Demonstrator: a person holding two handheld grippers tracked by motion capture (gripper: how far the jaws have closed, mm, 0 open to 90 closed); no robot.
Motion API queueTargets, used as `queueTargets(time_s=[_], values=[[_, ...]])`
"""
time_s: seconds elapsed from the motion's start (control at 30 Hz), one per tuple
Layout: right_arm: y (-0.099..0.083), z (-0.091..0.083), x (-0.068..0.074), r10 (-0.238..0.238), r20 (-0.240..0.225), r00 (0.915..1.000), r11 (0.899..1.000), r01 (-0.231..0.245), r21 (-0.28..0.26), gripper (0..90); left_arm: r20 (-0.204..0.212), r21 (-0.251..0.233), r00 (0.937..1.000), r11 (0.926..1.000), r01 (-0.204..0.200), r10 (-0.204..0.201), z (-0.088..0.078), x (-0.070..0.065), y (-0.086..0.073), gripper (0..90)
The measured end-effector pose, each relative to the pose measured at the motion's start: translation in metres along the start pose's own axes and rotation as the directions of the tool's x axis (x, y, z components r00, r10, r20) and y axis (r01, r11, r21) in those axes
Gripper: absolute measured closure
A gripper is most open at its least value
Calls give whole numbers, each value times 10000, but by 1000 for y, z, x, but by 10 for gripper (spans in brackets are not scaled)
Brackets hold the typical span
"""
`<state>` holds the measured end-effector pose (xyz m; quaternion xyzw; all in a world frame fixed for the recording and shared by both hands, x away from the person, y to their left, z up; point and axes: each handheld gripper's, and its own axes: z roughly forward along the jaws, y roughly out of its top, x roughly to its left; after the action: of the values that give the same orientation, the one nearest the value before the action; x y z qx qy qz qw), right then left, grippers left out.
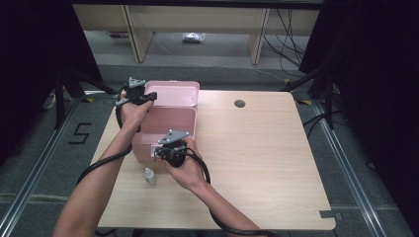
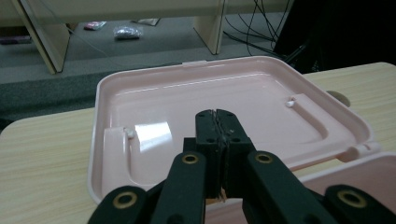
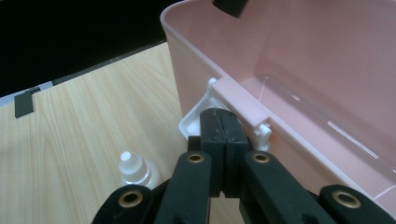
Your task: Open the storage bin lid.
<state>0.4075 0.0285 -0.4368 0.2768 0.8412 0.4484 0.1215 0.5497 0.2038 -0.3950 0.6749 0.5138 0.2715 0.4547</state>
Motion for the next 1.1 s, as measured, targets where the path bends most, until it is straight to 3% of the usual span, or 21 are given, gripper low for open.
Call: queueTargets(time_s=[0.3,0.43,0.8,0.83,0.93,1.1], values=[[1,2,-1,-64,49,10000,9998,65,-175,900,536,-650,9984,9978,-132,167,-45,0,-4,833],[3,0,0,96,28,9999,9999,-96,73,900,741,-831,9972,9965,-63,125,-58,1,-13,808],[4,-3,1,217,78,9997,9997,-217,98,865,1041,-992,9943,9950,-136,239,-78,-2,-31,775],[3,-3,2,311,63,9995,9995,-311,-77,858,1053,-1005,9940,9948,-176,282,-79,-3,-32,773],[3,-4,0,66,64,10000,10000,-66,-14,853,1109,-1007,9933,9947,-220,332,-81,-5,-34,768],[4,-6,1,105,125,9999,9999,-105,-42,828,1142,-1012,9925,9943,-322,437,-84,-7,-36,760]])
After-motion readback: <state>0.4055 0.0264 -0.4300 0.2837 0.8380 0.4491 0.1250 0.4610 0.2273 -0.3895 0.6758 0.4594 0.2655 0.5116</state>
